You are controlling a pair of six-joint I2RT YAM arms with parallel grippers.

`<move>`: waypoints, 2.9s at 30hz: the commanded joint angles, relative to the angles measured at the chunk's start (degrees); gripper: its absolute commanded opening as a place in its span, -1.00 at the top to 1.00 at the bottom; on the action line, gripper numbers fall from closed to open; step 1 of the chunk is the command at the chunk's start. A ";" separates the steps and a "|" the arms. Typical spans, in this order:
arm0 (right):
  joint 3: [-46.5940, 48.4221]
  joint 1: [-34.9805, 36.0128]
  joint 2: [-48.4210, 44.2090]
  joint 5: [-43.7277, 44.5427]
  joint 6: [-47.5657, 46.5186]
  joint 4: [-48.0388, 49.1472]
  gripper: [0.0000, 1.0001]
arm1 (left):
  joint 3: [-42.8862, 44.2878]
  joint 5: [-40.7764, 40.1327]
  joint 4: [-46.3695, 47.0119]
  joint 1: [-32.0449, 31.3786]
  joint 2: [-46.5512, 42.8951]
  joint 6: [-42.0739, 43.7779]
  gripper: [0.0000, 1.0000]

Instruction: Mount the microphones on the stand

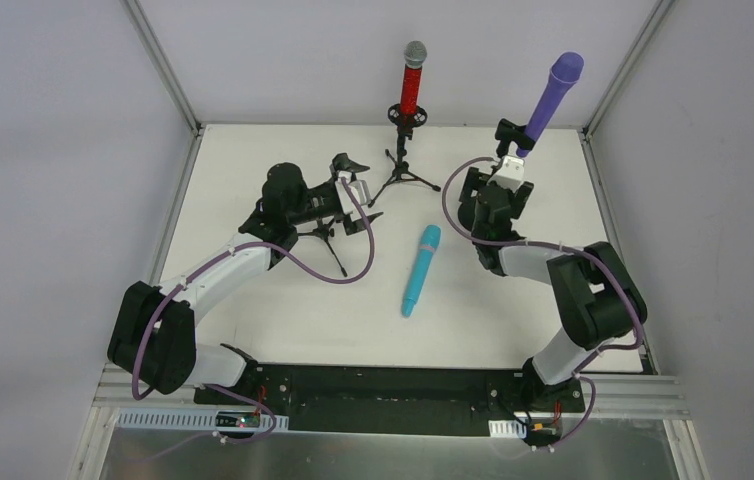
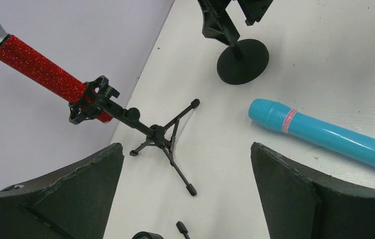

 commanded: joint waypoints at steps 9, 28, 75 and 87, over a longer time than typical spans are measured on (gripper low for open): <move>-4.62 2.03 -11.79 -2.55 12.88 -11.67 -0.98 | -0.05 -2.16 8.19 0.07 -2.73 -3.96 -0.97; -7.03 2.70 -26.18 -20.59 32.42 -41.02 -0.98 | 16.79 -15.63 -17.71 3.52 -0.65 -12.66 -0.90; 1.26 3.80 -19.38 -34.97 35.81 -55.85 -0.98 | 8.65 5.96 -31.10 15.96 3.23 -11.05 0.20; 2.67 5.03 -19.07 -35.12 34.90 -56.27 -0.98 | 6.72 7.22 -31.09 12.30 0.08 -7.87 1.00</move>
